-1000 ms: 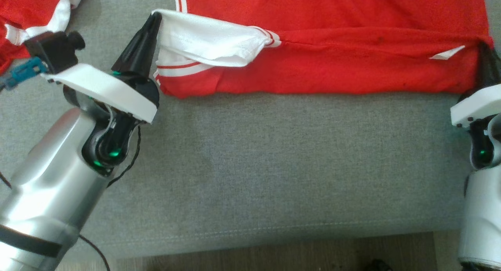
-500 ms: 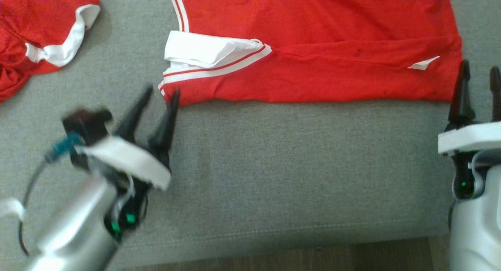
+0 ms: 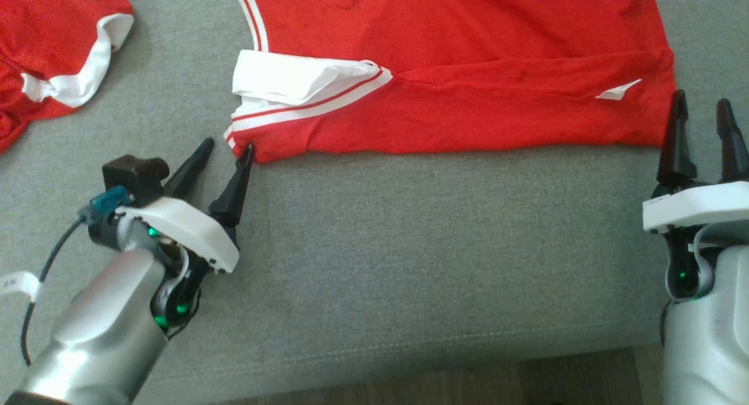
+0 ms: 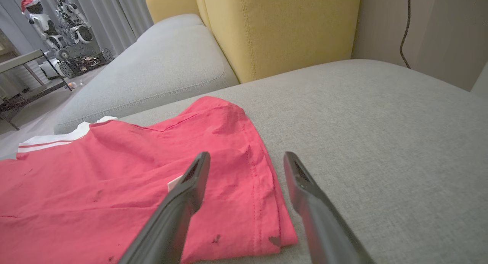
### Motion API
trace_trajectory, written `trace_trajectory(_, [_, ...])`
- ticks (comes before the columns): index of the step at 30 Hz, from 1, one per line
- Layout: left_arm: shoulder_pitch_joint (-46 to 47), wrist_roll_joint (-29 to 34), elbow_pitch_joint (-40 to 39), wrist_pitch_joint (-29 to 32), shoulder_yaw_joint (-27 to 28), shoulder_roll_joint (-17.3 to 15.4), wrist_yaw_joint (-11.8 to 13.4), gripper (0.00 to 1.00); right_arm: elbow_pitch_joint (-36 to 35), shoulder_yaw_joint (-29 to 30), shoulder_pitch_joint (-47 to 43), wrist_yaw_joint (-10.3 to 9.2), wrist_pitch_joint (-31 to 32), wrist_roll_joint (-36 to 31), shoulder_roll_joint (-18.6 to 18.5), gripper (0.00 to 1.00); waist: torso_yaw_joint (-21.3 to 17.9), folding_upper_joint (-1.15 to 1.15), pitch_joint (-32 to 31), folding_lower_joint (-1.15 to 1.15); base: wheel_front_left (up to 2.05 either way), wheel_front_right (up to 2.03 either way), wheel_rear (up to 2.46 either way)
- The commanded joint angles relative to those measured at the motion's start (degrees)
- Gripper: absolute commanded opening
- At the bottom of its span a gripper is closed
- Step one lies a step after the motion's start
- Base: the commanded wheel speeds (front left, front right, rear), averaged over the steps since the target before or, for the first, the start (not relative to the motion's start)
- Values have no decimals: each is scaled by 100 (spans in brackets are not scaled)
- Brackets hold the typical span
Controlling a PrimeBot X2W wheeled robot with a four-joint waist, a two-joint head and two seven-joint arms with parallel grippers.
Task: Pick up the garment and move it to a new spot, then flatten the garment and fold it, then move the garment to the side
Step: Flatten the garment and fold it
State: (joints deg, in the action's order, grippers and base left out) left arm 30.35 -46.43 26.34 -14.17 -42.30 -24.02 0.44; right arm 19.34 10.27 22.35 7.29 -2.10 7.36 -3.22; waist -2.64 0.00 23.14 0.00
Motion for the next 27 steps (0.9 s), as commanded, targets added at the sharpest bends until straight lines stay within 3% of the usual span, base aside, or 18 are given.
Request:
trace_trajectory(1, [259, 21, 68, 19, 119, -94, -104, 100, -231, -158, 59, 20, 30, 8, 23, 100, -31, 0, 33, 0, 0, 0, 0])
trace_trajectory(3, [325, 19, 232, 99, 45, -55, -216, 100, -210, -171, 56, 20, 109, -11, 25, 100, -46, 0, 54, 0, 0, 0, 0])
trace_trajectory(4, [350, 16, 296, 135, 5, -36, -281, 75, -178, -174, 49, 20, 175, 1, 26, 100, -49, 0, 61, 0, 0, 0, 0])
trace_trajectory(6, [381, -16, 386, 140, -26, 4, -374, 0, -86, -176, 56, 20, 337, 37, 28, 100, -55, 0, 73, 0, 0, 0, 0])
trace_trajectory(12, [376, -54, 460, 78, -21, 57, -464, 0, 329, 76, 233, 20, 690, 167, 32, 100, 7, 0, 39, 0, 0, 0, 0])
trace_trajectory(20, [332, -25, 385, -25, 63, 79, -526, 0, 1153, 395, 617, 20, 1116, -169, 34, 100, 205, 0, -43, 0, 0, 0, 0])
trace_trajectory(21, [325, -24, 386, -30, 67, 88, -531, 0, 1222, 388, 642, 20, 1136, -198, 34, 91, 219, 0, -58, 0, 0, 0, 0])
trace_trajectory(22, [319, -22, 387, -34, 67, 97, -537, 0, 1280, 363, 659, 20, 1161, -237, 34, 33, 236, 0, -72, 0, 0, 0, 0])
trace_trajectory(23, [310, -18, 386, -38, 64, 111, -543, 0, 1320, 351, 655, 20, 1176, -261, 34, 0, 256, 0, -98, 0, 0, 0, 0])
trace_trajectory(27, [210, -81, 270, -54, 95, 128, -602, 0, 1269, 322, 537, 20, 1193, -199, -8, 0, 285, 0, -224, 0, 0, 0, 0])
